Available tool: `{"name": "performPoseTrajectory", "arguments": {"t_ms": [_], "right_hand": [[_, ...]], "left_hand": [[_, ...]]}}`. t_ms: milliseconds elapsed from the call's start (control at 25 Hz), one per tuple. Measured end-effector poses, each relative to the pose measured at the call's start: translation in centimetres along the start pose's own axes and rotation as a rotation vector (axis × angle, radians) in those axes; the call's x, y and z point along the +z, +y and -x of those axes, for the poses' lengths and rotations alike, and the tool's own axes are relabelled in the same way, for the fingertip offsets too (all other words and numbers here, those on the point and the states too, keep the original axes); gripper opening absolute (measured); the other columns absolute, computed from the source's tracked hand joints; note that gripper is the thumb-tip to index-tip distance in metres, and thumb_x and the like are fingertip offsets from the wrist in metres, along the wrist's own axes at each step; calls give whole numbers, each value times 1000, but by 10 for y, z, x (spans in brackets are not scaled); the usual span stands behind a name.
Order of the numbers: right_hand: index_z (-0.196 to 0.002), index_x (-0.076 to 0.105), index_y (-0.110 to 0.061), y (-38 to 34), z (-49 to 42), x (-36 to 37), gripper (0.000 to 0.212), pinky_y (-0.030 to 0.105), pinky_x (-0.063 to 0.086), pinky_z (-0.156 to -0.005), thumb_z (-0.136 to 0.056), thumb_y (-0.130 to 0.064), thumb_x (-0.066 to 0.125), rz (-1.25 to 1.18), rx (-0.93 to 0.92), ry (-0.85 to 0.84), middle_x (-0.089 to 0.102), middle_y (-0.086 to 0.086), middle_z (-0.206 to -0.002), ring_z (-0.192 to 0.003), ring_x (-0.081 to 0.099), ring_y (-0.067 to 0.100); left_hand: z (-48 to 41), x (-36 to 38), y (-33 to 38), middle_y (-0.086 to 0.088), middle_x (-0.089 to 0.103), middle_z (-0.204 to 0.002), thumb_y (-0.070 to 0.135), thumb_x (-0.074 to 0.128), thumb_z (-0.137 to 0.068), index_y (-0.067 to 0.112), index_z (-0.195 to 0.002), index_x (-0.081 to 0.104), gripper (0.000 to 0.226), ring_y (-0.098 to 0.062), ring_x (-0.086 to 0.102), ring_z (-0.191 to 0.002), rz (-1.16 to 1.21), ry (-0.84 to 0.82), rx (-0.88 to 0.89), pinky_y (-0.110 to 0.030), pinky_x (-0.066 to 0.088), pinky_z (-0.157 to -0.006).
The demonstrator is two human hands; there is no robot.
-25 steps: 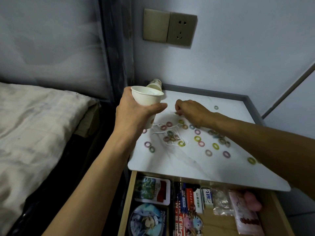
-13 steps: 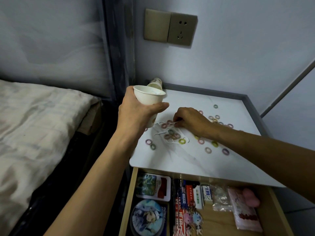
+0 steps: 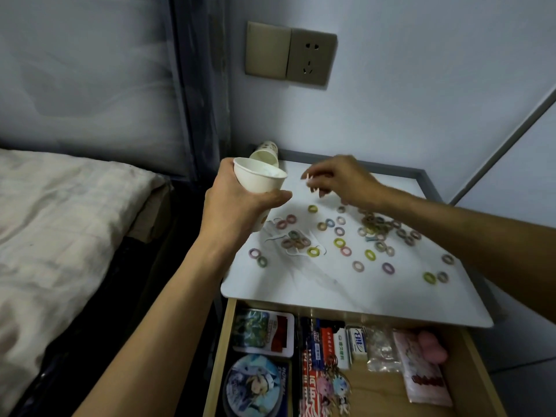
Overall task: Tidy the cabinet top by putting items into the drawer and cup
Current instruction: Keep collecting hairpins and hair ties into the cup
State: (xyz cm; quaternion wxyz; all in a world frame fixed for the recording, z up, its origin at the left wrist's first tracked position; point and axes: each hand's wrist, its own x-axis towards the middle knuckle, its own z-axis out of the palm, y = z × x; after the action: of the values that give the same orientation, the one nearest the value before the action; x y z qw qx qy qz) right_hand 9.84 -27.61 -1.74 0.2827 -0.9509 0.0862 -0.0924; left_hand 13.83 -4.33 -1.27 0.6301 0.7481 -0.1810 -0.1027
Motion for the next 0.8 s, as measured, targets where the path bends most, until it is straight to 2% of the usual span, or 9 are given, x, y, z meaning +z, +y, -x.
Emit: {"name": "performPoseTrajectory", "arguments": {"t_ms": [120, 200, 320, 360, 440, 560, 640, 680, 800], "right_hand": [[-101, 74, -8, -44, -5, -26, 14, 23, 55, -64, -88, -10, 69, -180, -106, -27, 73, 5, -78, -62, 65, 12], [-101, 75, -6, -74, -4, -33, 16, 20, 53, -63, -87, -9, 70, -107, -207, -173, 73, 5, -81, -64, 64, 11], [-105, 76, -14, -105, -1, -31, 21, 16, 53, -75, -85, -13, 73, 68, -290, -354, 75, -7, -92, -81, 69, 3], [-107, 75, -15, -109, 0, -32, 22, 17, 53, -80, -85, -13, 72, 34, -303, -363, 74, -8, -97, -87, 69, 3], [-108, 73, -12, -103, 1, -38, 20, 22, 54, -86, -88, -13, 69, -128, -282, -240, 75, -3, -100, -92, 69, 6], [-98, 74, -10, -69, 6, -33, 11, 33, 60, -77, -90, -14, 67, -202, -48, -19, 74, 3, -83, -74, 70, 12], [-87, 75, -13, -35, 17, -8, 8, 38, 59, -71, -87, -21, 71, 61, 182, -74, 73, 3, -74, -64, 69, 13], [-82, 75, -14, -22, 25, 8, 13, 36, 58, -68, -85, -26, 73, 200, 282, -132, 73, 4, -73, -64, 69, 15], [-84, 72, -13, -4, 39, 45, 30, 31, 51, -62, -77, -41, 77, 383, 412, -157, 70, 4, -77, -74, 64, 23]], "left_hand": [[3, 2, -2, 7, 63, -96, 30, 91, -58, 24, -111, 52, 66, -15, 64, -86, -60, -17, 20, -44, 59, -69], [5, 3, -2, 8, 63, -95, 28, 90, -60, 23, -113, 52, 65, -11, 63, -84, -93, -32, 34, -37, 58, -69], [6, 5, 1, 7, 66, -96, 27, 90, -61, 23, -114, 53, 65, -11, 64, -84, -105, -58, 46, -32, 56, -66], [6, 6, 1, 7, 66, -95, 27, 90, -61, 23, -113, 53, 64, -11, 65, -83, -96, -62, 45, -32, 56, -66], [5, 6, 1, 8, 65, -94, 26, 90, -60, 23, -112, 53, 63, -9, 64, -83, -73, -53, 44, -34, 57, -68], [2, 2, -2, 8, 64, -93, 28, 90, -58, 24, -109, 52, 64, -12, 64, -81, -58, -6, 44, -43, 59, -67], [1, 1, -2, 7, 63, -95, 29, 90, -58, 23, -110, 52, 65, -17, 65, -82, -55, 12, 51, -47, 60, -66], [0, 1, -2, 6, 63, -96, 29, 90, -58, 22, -111, 51, 66, -17, 65, -83, -55, 15, 55, -47, 60, -66], [1, 2, -2, 4, 63, -98, 28, 90, -60, 21, -114, 51, 67, -18, 65, -84, -59, 11, 69, -47, 60, -67]]}}
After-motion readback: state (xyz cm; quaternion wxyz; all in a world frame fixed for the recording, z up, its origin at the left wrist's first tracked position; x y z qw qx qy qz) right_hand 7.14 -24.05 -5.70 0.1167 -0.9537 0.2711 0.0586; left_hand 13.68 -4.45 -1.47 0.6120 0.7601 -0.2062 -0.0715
